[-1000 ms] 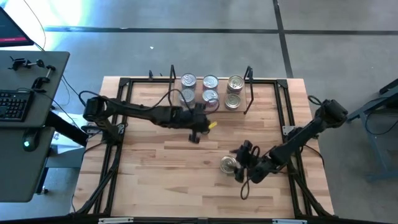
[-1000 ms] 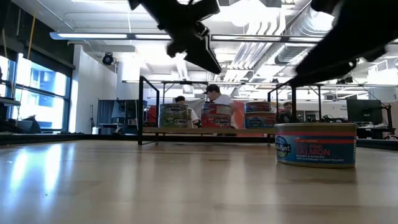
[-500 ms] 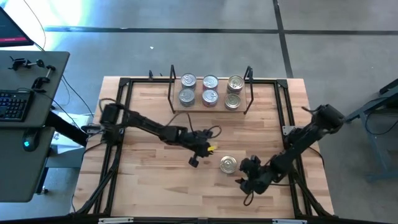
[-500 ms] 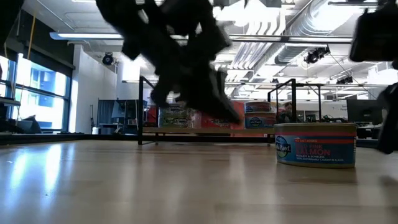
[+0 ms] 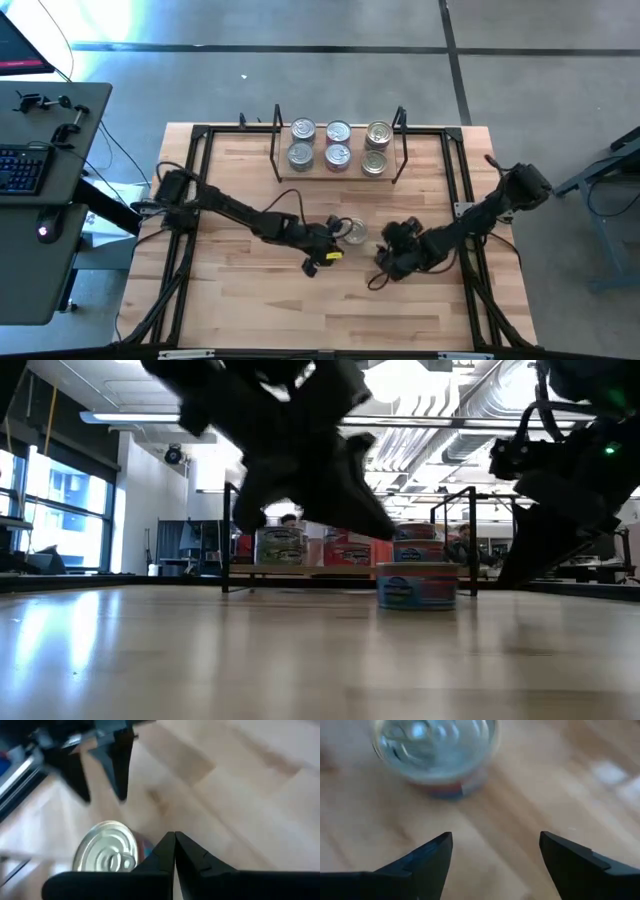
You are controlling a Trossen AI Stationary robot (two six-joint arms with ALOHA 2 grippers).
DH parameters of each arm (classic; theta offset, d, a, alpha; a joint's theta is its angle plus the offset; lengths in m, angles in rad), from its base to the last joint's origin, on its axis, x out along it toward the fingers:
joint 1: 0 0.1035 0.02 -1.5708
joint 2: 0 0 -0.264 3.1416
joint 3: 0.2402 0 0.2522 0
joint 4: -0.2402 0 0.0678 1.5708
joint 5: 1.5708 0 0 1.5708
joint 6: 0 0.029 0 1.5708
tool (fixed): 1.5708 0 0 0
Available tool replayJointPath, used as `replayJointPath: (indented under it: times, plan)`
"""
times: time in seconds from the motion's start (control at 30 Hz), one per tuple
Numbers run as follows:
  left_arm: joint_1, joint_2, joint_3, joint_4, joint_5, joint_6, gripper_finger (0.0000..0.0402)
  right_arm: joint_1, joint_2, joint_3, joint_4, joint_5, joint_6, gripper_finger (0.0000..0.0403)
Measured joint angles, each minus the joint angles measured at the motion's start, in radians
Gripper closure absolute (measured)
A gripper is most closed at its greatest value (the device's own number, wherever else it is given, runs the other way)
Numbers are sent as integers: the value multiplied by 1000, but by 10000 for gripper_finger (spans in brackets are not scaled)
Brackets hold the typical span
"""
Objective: Stack canned seafood by type on shelf
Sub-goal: Stack the blue-pink tuna can on top of the blue tuna can on the shelf
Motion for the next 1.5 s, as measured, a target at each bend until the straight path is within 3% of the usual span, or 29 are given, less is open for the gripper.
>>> replayJointPath:
  times: [0.1,0.23,0.43,0.57,0.7,0.8,0.93,1.0,1.1,1.3,1.4,1.5]
  plan:
    - [-16,-64,-2,-100,-138,-17,400,-20,-29,0,-62,13,44,112]
    - [16,-109,-1,-161,-249,-125,401,-12,-33,0,75,29,-130,112]
    - [150,-60,-32,-129,-203,-235,401,-22,33,-1,395,-56,-368,112]
    - [214,11,-47,-52,-92,-212,401,-48,104,-1,441,-56,-415,112]
    - [226,66,-48,0,-22,-168,401,-74,116,7,372,-5,-416,112]
    - [203,71,-47,-9,-17,-144,401,-77,90,50,196,41,-369,112]
    - [148,41,-46,-38,-123,-128,401,-65,77,140,-46,73,-297,112]
    - [117,21,-48,-56,-199,-118,401,-49,77,165,-64,115,-289,112]
    - [74,-12,-48,-85,-267,-90,401,-6,77,151,47,223,-322,112]
    - [27,-61,-47,-82,-288,6,401,88,77,2,562,418,-469,112]
    - [42,-62,-47,-50,-231,76,396,95,77,-56,657,401,-529,112]
    - [67,-61,-47,-53,-155,110,376,59,78,-76,663,277,-670,112]
